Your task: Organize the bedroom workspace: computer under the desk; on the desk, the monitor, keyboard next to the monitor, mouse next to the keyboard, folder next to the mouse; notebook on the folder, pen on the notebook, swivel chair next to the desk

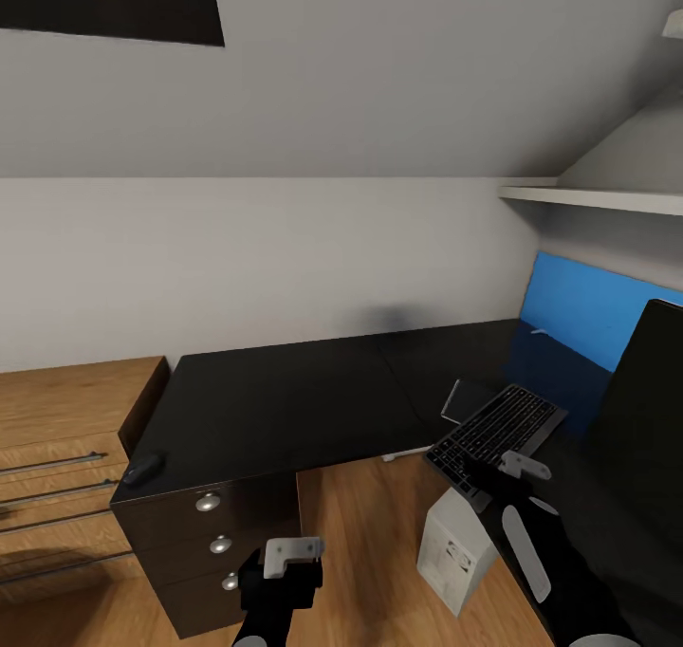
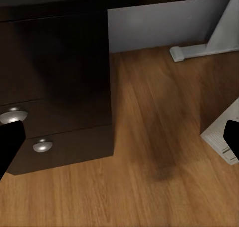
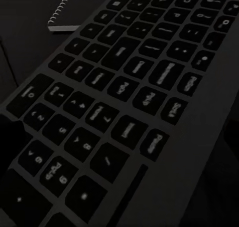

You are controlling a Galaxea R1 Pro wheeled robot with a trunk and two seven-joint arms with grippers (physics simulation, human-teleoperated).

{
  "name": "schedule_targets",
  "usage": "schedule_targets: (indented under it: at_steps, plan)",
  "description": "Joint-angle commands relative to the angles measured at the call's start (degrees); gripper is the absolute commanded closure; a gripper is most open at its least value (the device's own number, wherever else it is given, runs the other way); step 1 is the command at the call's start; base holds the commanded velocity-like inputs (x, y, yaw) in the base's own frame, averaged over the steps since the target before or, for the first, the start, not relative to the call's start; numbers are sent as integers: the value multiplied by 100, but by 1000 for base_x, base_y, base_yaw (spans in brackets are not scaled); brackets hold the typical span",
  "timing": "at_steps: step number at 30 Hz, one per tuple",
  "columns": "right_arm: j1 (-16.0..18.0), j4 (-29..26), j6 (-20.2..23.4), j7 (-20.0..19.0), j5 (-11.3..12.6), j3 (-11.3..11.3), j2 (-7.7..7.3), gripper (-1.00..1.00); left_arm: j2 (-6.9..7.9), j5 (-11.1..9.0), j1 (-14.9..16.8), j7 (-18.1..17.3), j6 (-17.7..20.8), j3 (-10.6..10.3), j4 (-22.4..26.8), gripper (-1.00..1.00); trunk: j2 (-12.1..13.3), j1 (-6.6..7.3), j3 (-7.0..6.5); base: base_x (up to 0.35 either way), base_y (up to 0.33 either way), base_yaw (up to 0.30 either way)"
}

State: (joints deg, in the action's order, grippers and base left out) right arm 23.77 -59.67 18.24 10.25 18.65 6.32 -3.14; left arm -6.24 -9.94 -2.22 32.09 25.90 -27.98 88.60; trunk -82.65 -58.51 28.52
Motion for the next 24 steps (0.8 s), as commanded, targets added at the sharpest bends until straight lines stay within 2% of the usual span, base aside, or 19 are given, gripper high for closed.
schedule_targets:
  at_steps: [1,24]
  plan:
    - [3,-10,21,37,60,-7,-2,-100,0,-52,2,43,12,-6,10,-100,-3,0,5,0,0,0]
    - [-2,-3,-46,-2,45,-25,-21,-100,0,-51,2,46,12,-21,9,-100,-3,0,5,0,0,0]
